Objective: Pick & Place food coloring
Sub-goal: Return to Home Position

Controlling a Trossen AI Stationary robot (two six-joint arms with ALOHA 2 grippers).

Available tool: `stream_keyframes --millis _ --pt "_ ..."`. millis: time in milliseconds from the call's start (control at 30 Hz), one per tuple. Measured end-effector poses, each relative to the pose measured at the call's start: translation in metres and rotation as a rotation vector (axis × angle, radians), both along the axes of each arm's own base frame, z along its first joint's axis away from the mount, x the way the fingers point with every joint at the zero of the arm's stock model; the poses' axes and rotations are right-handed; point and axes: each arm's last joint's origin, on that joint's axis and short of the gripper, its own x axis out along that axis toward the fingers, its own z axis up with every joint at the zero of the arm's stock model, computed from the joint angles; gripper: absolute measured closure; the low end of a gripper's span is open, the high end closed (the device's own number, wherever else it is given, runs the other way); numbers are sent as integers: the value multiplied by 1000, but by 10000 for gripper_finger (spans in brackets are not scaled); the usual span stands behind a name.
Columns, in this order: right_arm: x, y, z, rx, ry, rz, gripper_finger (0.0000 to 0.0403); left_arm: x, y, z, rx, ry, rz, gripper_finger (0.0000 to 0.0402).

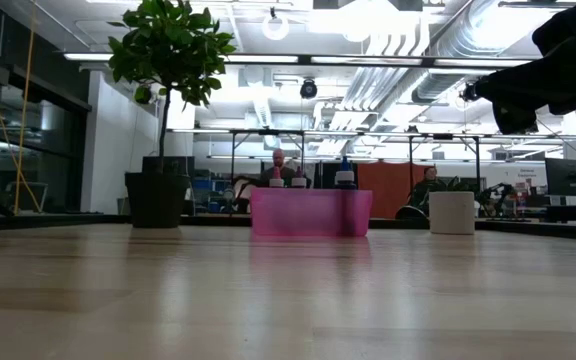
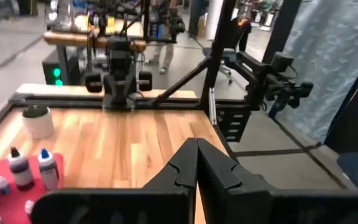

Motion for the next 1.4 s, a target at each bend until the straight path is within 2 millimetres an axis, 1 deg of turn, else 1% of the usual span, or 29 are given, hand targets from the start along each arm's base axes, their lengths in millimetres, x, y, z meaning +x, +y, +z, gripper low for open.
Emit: stream_keyframes --millis 167,300,567,700,767,867,967,1033,1267,1400 --pt "0 0 0 0 0 0 304 -18 3 -8 30 -59 -94 401" --pt "0 0 0 0 0 0 304 -28 4 -24 36 -68 -135 401" --pt "0 0 0 0 0 0 304 -34 4 -64 54 -61 -210 401" --pt "0 0 0 0 0 0 304 -33 3 -86 39 -152 -224 401" --pt "0 0 0 0 0 0 304 -31 2 -102 25 -176 -228 401" --pt "0 0 0 0 0 0 304 -27 2 -122 17 -223 -208 401" --pt "0 0 0 0 0 -1 304 -25 3 -133 45 -284 -155 401" --pt "0 0 0 0 -1 0 304 -23 4 -140 68 -288 -105 401" --pt "0 0 0 0 0 0 304 -17 7 -160 80 -254 66 401" --pt "0 0 0 0 -1 -1 304 -13 6 -167 72 -278 56 401"
